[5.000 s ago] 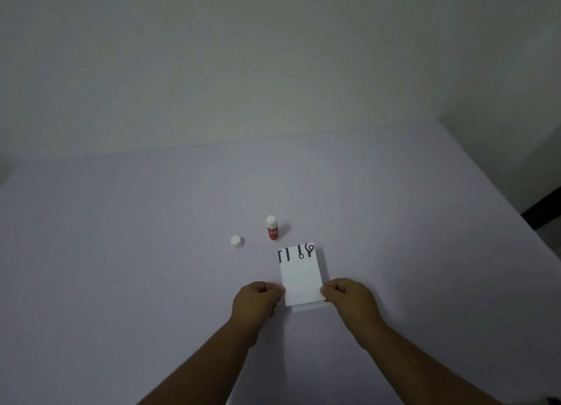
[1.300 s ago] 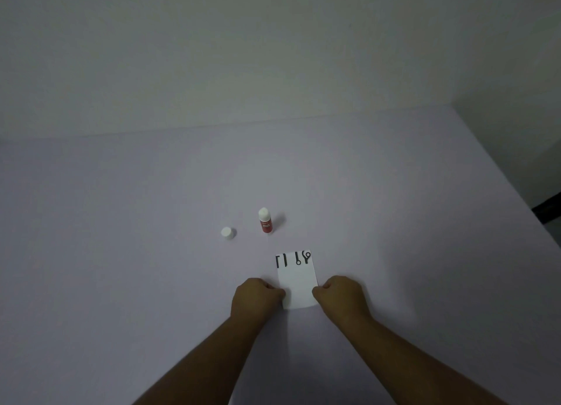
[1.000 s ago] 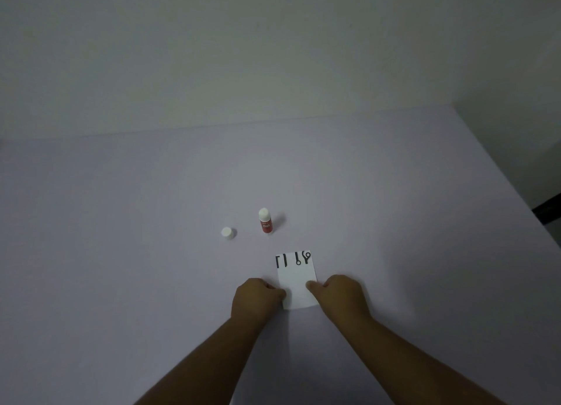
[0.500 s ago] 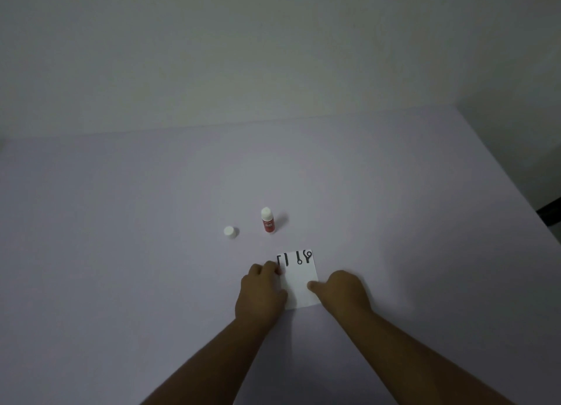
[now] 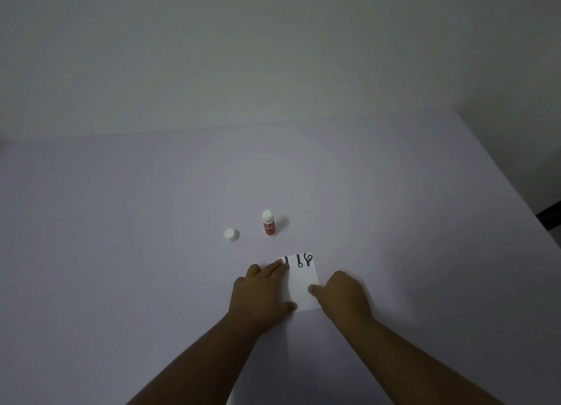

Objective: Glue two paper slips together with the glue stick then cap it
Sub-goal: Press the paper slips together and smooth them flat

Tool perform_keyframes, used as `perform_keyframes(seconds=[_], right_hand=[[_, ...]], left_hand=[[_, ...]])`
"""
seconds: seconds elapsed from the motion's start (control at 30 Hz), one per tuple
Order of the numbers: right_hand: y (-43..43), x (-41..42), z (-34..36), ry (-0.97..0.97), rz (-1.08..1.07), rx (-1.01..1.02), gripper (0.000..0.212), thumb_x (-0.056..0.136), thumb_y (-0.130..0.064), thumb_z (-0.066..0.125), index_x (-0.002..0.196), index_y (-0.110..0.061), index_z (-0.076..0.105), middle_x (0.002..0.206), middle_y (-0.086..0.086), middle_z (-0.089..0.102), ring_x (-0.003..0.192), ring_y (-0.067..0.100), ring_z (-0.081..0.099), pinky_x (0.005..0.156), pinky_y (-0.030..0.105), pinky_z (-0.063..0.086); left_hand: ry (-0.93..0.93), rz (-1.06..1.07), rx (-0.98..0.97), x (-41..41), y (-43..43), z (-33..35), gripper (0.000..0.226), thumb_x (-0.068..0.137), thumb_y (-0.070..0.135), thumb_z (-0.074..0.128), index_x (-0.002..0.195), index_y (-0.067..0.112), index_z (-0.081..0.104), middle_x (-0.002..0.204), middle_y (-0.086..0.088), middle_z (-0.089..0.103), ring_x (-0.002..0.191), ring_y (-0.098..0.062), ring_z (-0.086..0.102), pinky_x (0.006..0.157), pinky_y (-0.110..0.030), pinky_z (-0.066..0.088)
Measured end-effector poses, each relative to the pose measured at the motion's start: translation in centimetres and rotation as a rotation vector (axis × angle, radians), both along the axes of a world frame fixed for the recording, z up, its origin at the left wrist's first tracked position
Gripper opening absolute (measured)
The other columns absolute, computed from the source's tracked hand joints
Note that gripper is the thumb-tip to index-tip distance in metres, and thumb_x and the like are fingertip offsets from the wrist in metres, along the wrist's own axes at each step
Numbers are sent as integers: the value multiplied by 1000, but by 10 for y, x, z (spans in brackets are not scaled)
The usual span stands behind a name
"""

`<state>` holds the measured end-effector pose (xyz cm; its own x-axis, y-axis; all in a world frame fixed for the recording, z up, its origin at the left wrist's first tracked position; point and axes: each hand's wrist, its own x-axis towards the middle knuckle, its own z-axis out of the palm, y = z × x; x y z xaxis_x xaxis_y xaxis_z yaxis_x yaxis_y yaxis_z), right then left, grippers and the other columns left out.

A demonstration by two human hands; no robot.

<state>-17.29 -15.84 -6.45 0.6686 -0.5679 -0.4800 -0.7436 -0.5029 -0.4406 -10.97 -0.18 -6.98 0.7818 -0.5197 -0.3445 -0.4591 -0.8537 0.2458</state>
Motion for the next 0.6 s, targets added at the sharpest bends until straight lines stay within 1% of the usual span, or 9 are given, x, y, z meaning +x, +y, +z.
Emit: perform_keyframes(seconds=[0.07, 0.17, 0.23, 0.27, 0.37, 0.43, 0.47, 0.5, 0.6], right_hand=[[2, -6, -4, -215, 121, -113, 30, 75, -33, 69, 92, -10, 59, 95, 10, 65, 94, 30, 58, 78, 38, 51], [10, -20, -11, -527, 571, -252, 23, 80, -31, 61, 100, -20, 62, 99, -2, 67, 95, 24, 60, 80, 39, 54], [12, -26, -16, -504, 830, -371, 32, 84, -42, 48, 111, -29, 60, 112, -13, 66, 108, 19, 61, 88, 38, 53], [9, -25, -19, -445, 889, -422, 38, 86, -46, 41, 116, -31, 59, 118, -16, 64, 115, 20, 58, 94, 39, 48], [-2, -9, -21, -288, 910, -493, 49, 90, -49, 28, 128, -29, 51, 132, -14, 57, 130, 26, 44, 109, 49, 18], [-10, 5, -20, -205, 883, -464, 56, 92, -51, 17, 141, -28, 32, 148, -11, 38, 142, 26, 21, 114, 52, 0], [-12, 8, -20, -175, 883, -461, 58, 92, -51, 13, 143, -27, 24, 152, -10, 30, 144, 25, 12, 114, 53, -4], [-11, 8, -19, -167, 890, -472, 58, 92, -51, 14, 144, -25, 24, 152, -8, 29, 144, 25, 12, 115, 53, -2], [6, -11, -19, -200, 987, -428, 52, 93, -47, 27, 136, -22, 41, 140, -5, 51, 135, 28, 36, 110, 53, 14]], left_hand=[[-4, 6, -14, 1, 0, -2, 88, 69, 66, 54, 145, 32, 23, 153, 14, 30, 131, -17, 33, 102, -40, 35], [-40, -19, -18, 2, 1, -5, 87, 69, 67, 51, 144, 31, 26, 152, 13, 32, 132, -18, 33, 107, -40, 29], [-35, -22, -35, 3, 3, -6, 84, 71, 65, 48, 145, 31, 28, 152, 13, 32, 134, -19, 31, 109, -40, 27], [-18, -10, -46, 4, 4, -7, 83, 71, 64, 49, 145, 31, 28, 153, 14, 31, 135, -19, 29, 110, -40, 26], [40, 10, -62, 4, 4, -7, 86, 71, 65, 54, 145, 33, 26, 154, 14, 28, 138, -19, 24, 113, -46, 26], [61, 11, -57, 3, 4, -7, 88, 71, 66, 55, 146, 33, 24, 154, 14, 27, 139, -20, 23, 113, -49, 25], [63, 10, -54, 3, 4, -7, 88, 71, 66, 55, 146, 33, 23, 154, 14, 27, 139, -20, 23, 113, -49, 25], [61, 8, -54, 3, 4, -7, 88, 71, 66, 55, 146, 33, 24, 154, 14, 27, 139, -20, 23, 113, -49, 25], [39, -1, -70, 5, 4, -8, 83, 72, 64, 54, 145, 33, 28, 153, 15, 28, 137, -19, 26, 111, -48, 28]])
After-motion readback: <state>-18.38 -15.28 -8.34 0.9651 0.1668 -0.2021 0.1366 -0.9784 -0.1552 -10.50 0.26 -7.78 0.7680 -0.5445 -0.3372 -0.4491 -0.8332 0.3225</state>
